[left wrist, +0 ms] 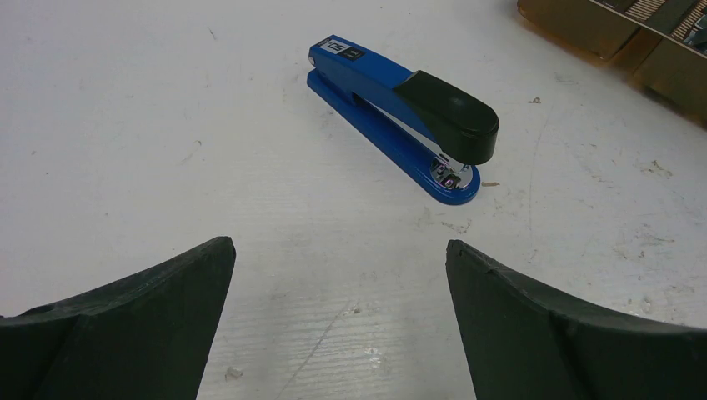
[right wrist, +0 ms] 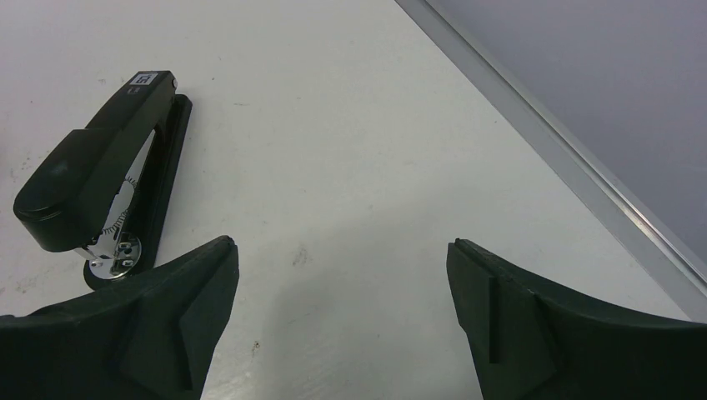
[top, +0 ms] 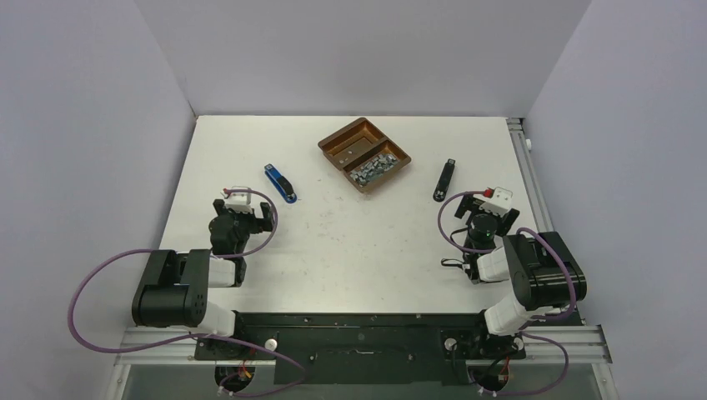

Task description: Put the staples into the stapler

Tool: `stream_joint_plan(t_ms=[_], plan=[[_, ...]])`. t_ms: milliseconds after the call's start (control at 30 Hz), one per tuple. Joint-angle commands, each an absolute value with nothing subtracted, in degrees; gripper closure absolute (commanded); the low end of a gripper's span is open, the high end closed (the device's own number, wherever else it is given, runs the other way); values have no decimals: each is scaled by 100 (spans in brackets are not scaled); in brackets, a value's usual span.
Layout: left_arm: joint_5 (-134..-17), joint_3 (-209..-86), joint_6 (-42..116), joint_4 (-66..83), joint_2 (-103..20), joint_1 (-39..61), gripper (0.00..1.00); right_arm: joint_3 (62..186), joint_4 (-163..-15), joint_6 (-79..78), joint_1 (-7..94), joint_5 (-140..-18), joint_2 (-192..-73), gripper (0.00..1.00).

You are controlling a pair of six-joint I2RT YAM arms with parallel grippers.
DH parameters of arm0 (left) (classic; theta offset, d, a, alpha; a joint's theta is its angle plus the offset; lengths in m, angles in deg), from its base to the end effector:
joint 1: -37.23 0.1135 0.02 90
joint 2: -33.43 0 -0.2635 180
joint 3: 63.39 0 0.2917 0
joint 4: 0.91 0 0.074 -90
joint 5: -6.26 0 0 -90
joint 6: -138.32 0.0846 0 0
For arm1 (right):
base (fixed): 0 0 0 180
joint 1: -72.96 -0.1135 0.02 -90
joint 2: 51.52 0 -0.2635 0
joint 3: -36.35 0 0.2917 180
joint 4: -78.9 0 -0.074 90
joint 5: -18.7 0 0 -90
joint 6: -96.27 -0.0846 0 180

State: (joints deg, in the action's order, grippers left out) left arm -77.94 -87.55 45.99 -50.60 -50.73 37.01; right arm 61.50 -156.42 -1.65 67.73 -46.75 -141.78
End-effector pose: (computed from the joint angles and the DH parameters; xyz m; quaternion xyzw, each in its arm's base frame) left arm 0.2946 -0.0097 0.0947 0.0183 0.7673 -0.0531 0.6389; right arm 0.2947 -0.0083 0.0867 0.1545 0.7440 -0.0895 0.6439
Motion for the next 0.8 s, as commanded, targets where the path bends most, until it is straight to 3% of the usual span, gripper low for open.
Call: stream_joint_plan(t_ms=[0,300,367,467,533,633,700,767], plan=[[-7837,-8906,4568,-5383,-5073,3696,4,6151,-15935,-146,6760,-4746,-14129,5],[-7576,-8937,4514,-5333,-4992,3934,4,6153,-15817,-126,6735,-4723,-13928,5],[-7471,-9116,4336,-4705,-4728,4122,4,6089,-15655,7,6603,-4591,-13654,5],[-7507,-9986,4102,-3001,-4283,4352,4,6551,-14316,-189,6446,-3945,-12850,5],[-7593,-10595,4154,-1867,-4189,4408,4,7246,-12598,-778,6552,-3806,-12352,5],[-7499,-11294,4148,-831,-4216,4455,4,8110,-11165,-1555,6653,-3657,-12450,3],[-7357,-11734,4088,-233,-4277,4455,4,8466,-10449,-2172,6878,-4358,-12401,12],[-7230,-12149,3918,269,-4384,4454,4,8531,-10417,-2256,6986,-5175,-12241,12]])
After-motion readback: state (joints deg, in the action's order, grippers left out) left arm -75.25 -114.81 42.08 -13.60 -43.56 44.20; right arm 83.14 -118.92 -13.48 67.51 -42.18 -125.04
